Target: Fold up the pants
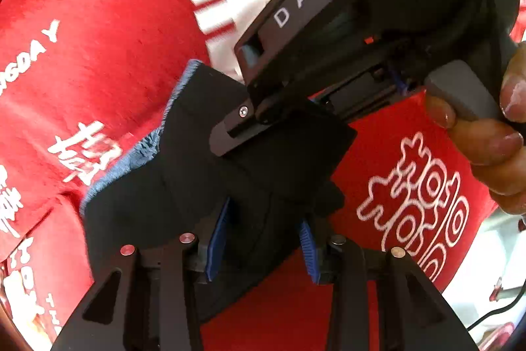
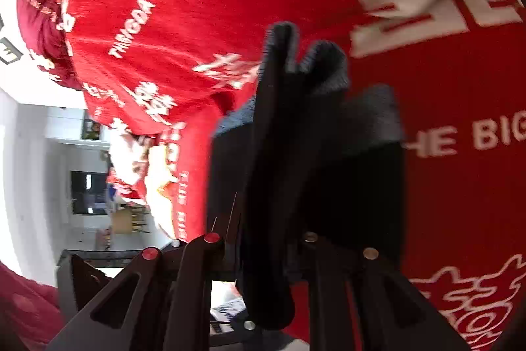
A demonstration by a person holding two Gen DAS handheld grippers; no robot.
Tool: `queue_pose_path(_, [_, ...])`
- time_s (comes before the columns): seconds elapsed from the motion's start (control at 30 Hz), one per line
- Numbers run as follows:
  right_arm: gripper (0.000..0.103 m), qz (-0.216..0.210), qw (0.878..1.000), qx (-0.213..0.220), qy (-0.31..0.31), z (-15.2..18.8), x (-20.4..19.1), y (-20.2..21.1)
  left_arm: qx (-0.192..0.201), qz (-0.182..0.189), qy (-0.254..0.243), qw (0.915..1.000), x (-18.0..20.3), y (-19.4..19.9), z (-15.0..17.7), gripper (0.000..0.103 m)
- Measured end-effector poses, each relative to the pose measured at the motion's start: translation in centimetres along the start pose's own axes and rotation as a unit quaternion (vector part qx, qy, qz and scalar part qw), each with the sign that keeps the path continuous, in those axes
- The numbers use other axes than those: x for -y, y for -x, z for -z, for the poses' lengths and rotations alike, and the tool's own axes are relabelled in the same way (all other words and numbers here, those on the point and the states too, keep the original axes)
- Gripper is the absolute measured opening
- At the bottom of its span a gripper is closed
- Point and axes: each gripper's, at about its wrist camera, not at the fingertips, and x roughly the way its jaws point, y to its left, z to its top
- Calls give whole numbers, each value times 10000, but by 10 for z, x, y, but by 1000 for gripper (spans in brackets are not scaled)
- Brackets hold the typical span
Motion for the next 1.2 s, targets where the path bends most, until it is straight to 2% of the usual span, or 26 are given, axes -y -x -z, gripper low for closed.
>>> queue_pose_path(0.07, [19, 96, 9999, -68, -109, 3, 23, -8, -158, -14, -26, 9999, 6, -13, 5, 40])
queue_pose_path(0.17, [20, -38, 9994, -37, -353, 9, 48, -18, -328, -46, -62, 9994, 11, -23, 12, 42])
queue_pose_path(0.2, [21, -62, 9992, -20, -382, 10, 53, -18, -353, -63, -77, 9993, 12, -24, 14, 46])
queue_pose_path(0.27, [23, -50, 9990, 55, -445, 14, 61, -18, -404, 54, 12, 9992, 11, -23, 16, 64])
queue_pose_path(0.37, [23, -79, 9983, 107, -559, 19, 62, -15, -422, 167, 171, 9988, 7, -14, 17, 66])
queue_pose_path(0.5, [23, 93, 9991, 98, -410, 26, 52, -6, -498, 206, 452, 9975, -10, 6, 21, 66])
queue_pose_path(0.57, [23, 157, 9992, 63, -373, 29, 44, -7, -450, 91, 543, 9975, -22, 17, 25, 66])
queue_pose_path(0.7, [26, 462, 9980, 106, -425, 34, 37, -5, -481, -345, 732, 9956, -58, 28, 32, 66])
queue_pose_path(0.73, [30, 575, 9972, 145, -464, 36, 38, -3, -534, -428, 815, 9943, -68, 27, 34, 66])
queue_pose_path(0.77, [34, 747, 9957, 197, -503, 37, 36, 0, -614, -523, 913, 9926, -80, 24, 37, 66])
queue_pose_path(0.9, [35, 1282, 9898, 384, -496, 45, 28, 12, -895, -760, 1424, 9828, -122, 10, 53, 66])
queue_pose_path(0.97, [35, 1565, 9856, 548, -336, 50, 18, 19, -1056, -835, 1530, 9790, -132, 1, 62, 66])
queue_pose_path(1.0, [35, 1648, 9840, 628, -258, 52, 14, 22, -1115, -781, 1610, 9775, -137, -3, 67, 68])
queue_pose_path(1.07, [29, 1640, 9831, 785, -194, 56, 5, 26, -1064, -826, 1730, 9757, -142, -5, 75, 82])
queue_pose_path(1.13, [27, 1657, 9835, 697, -210, 58, 1, 20, -1078, -710, 1818, 9748, -147, -10, 81, 82])
queue_pose_path(1.2, [27, 1931, 9797, 492, -232, 58, 3, 7, -1079, -633, 1919, 9734, -153, -15, 85, 88])
